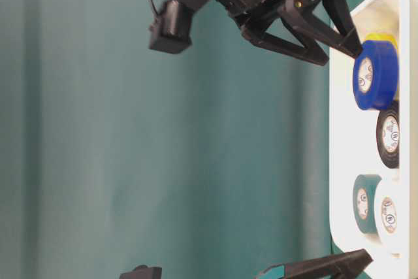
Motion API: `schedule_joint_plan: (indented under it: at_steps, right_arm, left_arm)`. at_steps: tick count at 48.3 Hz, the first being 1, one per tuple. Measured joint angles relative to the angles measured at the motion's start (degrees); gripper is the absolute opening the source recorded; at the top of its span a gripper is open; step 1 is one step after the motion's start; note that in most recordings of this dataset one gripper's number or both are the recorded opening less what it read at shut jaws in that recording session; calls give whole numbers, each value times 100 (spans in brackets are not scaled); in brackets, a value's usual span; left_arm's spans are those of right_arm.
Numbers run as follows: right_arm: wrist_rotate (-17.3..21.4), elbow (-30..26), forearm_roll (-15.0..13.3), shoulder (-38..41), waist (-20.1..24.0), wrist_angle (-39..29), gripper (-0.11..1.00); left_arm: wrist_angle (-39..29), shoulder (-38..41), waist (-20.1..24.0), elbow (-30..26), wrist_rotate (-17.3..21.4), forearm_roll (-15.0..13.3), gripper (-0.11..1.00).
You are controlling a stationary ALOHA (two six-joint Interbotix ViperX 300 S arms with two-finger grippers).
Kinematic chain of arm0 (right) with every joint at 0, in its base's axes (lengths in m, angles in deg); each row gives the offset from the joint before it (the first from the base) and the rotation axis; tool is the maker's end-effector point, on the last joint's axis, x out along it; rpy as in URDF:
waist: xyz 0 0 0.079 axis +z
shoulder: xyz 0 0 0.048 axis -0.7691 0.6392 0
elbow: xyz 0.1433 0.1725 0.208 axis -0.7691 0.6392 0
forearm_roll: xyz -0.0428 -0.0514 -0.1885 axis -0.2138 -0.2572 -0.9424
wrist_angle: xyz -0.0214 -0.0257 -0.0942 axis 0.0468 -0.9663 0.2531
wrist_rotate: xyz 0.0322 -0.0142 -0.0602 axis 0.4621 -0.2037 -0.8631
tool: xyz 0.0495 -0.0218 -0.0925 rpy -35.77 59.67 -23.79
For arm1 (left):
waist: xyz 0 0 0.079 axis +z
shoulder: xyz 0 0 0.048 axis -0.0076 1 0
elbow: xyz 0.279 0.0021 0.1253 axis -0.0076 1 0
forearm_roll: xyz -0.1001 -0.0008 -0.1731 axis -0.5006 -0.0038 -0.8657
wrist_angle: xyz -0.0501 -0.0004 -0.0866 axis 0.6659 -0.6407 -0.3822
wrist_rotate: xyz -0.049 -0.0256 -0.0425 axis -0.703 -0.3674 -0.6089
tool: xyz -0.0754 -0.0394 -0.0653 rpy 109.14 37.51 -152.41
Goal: Put the tape alternately from left to right into the white case.
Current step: 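Release the blue roll beside the yellow roll and withdraw the right gripper, then lower the left gripper onto the red tape roll and grasp it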
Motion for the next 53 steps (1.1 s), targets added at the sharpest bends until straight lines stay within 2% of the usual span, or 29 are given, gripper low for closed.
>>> schedule_joint_plan:
  at_steps: [13, 23, 53]
  right_arm:
    - [18, 220, 0, -290, 633, 18, 70]
    - [18, 316, -9, -352, 949, 18, 70]
    - [18, 343, 0, -369, 1028, 26, 70]
  left_arm:
    - [0, 0, 0, 0, 9, -9, 89]
    - [0, 0, 0, 0, 9, 0, 89]
    - [0, 193, 0, -158, 9, 0, 89]
